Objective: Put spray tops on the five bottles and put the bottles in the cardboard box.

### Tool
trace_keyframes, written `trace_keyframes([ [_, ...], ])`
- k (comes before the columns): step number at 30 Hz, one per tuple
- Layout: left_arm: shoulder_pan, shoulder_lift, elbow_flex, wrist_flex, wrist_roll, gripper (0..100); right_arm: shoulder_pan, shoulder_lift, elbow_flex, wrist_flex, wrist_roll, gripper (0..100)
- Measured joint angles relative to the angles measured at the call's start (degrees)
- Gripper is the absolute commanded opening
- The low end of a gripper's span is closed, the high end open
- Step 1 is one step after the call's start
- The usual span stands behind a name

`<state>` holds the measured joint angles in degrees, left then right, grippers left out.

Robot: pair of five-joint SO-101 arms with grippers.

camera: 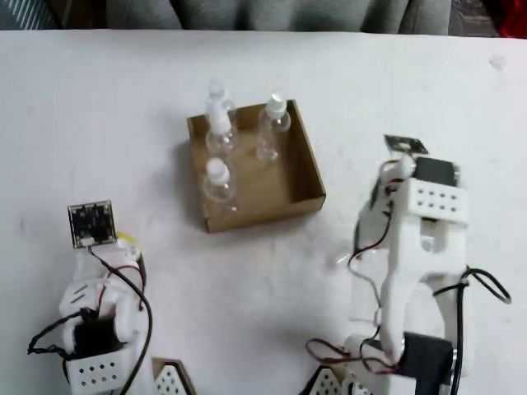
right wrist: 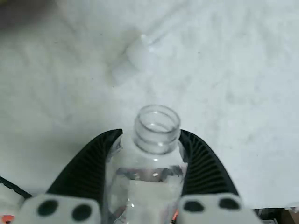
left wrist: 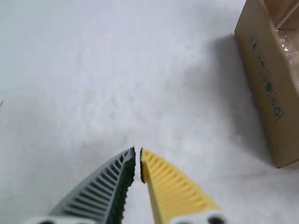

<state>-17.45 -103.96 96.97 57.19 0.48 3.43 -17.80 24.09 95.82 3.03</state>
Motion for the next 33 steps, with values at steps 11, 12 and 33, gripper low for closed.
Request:
trace_keyframes([
  [11, 0.00, 0.00, 0.00, 0.00, 0.00, 2, -20.57, -1.49, 7.21, -8.79, -14.86, 1.6],
  [12, -0.09, 0.00, 0.00, 0.00, 0.00, 2, -21.98, -1.49, 9.32, -11.69, -15.21, 1.6],
  [33, -1.76, 0.00, 0.00, 0.00, 0.00, 2, -24.00, -5.63, 21.71, -27.96, -7.65, 30.3],
])
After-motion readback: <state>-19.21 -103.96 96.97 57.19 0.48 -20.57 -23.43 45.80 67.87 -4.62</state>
